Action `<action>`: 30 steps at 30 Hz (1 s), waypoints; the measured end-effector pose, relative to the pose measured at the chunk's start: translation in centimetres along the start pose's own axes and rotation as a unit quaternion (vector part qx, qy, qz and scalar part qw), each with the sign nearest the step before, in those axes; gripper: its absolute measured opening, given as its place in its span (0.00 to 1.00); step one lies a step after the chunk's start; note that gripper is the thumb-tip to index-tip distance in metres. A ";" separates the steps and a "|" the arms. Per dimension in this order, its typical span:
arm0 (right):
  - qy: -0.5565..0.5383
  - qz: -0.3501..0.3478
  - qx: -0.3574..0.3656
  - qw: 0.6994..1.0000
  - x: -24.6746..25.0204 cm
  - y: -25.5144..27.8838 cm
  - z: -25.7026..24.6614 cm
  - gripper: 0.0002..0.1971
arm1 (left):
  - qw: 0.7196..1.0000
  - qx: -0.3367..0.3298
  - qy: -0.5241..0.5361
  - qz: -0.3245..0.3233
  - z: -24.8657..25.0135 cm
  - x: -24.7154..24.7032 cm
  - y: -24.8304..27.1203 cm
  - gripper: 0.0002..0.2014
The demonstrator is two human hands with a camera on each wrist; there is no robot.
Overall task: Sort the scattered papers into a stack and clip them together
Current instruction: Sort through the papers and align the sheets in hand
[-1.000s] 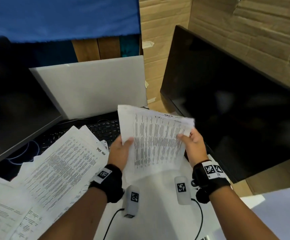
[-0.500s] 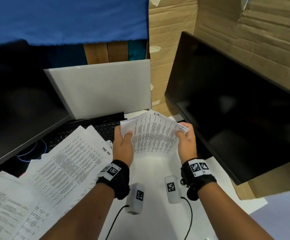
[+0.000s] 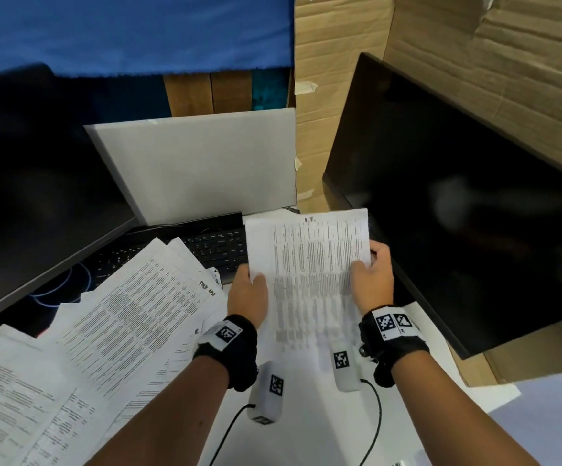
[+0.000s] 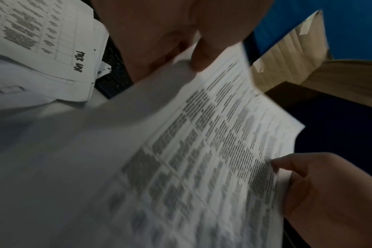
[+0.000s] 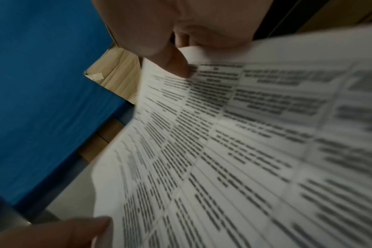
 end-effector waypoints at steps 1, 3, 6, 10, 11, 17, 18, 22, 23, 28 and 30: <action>0.039 -0.004 -0.018 0.999 0.2 -0.4 0.8 0.18 | 0.998 0.015 -0.044 -0.030 -0.9 -0.8 -0.2 0.12; 0.141 -0.036 -0.063 0.987 0.3 -0.9 3.3 0.20 | 0.986 0.049 -0.128 -0.093 -3.1 -2.3 0.0 0.13; 0.274 -0.085 -0.113 0.951 0.4 -0.7 8.3 0.20 | 0.959 0.089 -0.206 -0.175 -6.2 -4.1 1.6 0.07; 0.322 -0.116 -0.189 0.920 0.8 0.1 12.7 0.25 | 0.929 0.101 -0.290 -0.206 -9.0 -4.7 2.5 0.14; 0.362 -0.107 -0.189 0.907 1.0 0.3 12.9 0.29 | 0.927 0.101 -0.293 -0.212 -9.4 -4.5 2.4 0.15; 0.346 -0.075 0.009 0.935 -3.9 1.5 7.2 0.23 | 0.953 0.038 -0.288 -0.084 -8.5 1.1 0.8 0.11; 0.300 -0.124 0.023 0.946 -6.1 2.1 6.2 0.17 | 0.956 0.018 -0.289 -0.042 -8.1 2.7 0.7 0.10; 0.236 -0.313 -0.013 0.920 -15.4 6.4 4.8 0.12 | 0.968 -0.013 -0.243 0.061 -7.7 9.2 0.6 0.08; 0.229 -0.345 -0.032 0.910 -17.4 7.6 4.7 0.13 | 0.968 -0.013 -0.240 0.076 -8.1 10.8 0.5 0.08; 0.220 -0.475 -0.157 0.838 -24.2 13.3 6.0 0.09 | 0.927 0.075 -0.364 0.044 -13.4 17.1 0.0 0.19; 0.211 -0.473 -0.228 0.824 -24.8 14.5 7.7 0.07 | 0.915 0.115 -0.388 -0.006 -15.7 17.8 0.4 0.27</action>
Point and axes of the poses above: each hand's wrist, its own y-axis away from the middle knuckle, its own x-axis out of the back of the hand, z = x × y, the point moved 6 cm from there along -y, towards the middle knuckle, and after that the axes turned 2 degrees about -y, right-handed, at the moved point
